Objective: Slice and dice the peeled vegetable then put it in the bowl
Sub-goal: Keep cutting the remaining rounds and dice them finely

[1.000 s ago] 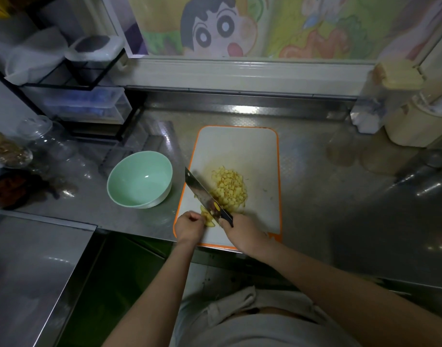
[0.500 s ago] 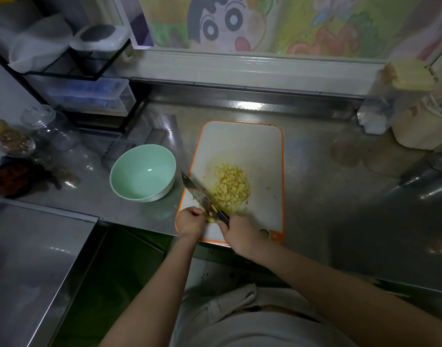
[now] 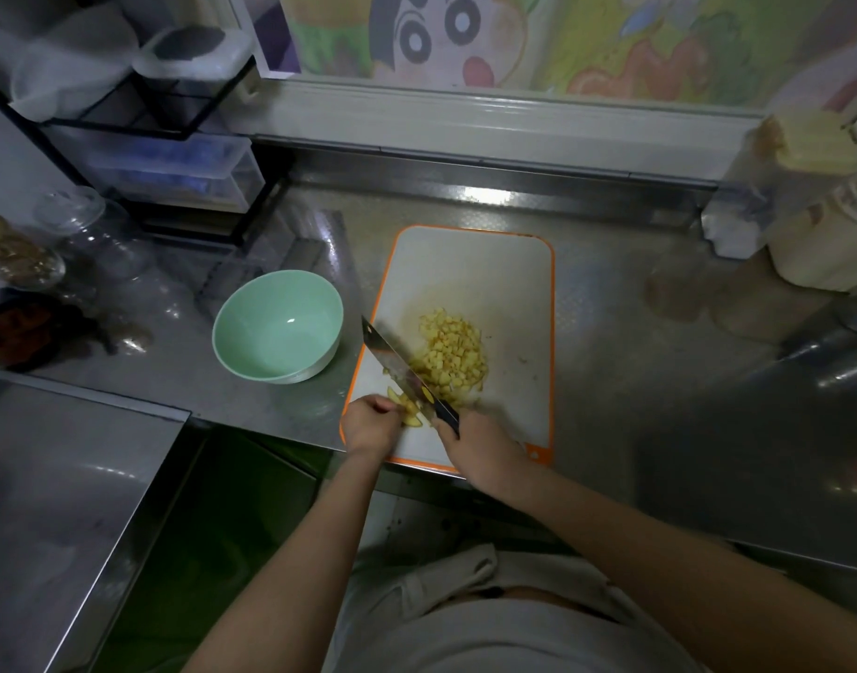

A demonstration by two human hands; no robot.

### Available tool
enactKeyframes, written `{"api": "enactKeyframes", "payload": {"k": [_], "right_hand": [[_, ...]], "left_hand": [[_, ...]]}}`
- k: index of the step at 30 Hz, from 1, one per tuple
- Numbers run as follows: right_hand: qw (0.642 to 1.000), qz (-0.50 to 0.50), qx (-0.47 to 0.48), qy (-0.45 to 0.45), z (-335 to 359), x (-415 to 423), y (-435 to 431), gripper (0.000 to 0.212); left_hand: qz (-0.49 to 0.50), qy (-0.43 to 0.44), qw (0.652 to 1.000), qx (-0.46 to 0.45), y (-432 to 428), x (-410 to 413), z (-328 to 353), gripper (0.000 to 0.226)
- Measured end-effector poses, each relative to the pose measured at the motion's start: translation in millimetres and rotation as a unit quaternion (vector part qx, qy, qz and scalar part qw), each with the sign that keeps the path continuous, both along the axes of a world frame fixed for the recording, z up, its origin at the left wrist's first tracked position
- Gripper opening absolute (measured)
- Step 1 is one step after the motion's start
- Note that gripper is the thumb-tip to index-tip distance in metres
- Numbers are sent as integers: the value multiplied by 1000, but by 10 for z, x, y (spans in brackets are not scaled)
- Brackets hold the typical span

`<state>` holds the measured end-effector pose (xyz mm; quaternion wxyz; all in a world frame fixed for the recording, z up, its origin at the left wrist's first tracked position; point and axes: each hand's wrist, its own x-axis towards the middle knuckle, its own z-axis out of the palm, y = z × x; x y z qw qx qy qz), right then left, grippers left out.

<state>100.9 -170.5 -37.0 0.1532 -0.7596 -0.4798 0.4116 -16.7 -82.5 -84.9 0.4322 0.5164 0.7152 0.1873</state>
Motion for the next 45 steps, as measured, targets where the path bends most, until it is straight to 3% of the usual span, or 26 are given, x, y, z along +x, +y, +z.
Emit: {"api": "enactKeyframes", "payload": {"k": [27, 34, 41, 45], "right_hand": [[1000, 0, 2, 1, 78, -112, 65, 28], [999, 11, 14, -34, -27, -138, -12, 40], [1000, -7, -5, 21, -91, 37, 72, 40], [999, -22, 18, 44, -108, 20, 19, 37]], "left_hand": [[-31, 39, 999, -13, 25, -3, 43, 34], [-31, 37, 999, 4, 10, -10, 32, 33], [-29, 3, 999, 32, -26, -25, -38, 32], [-42, -35, 996, 67, -46, -67, -88, 16]]}}
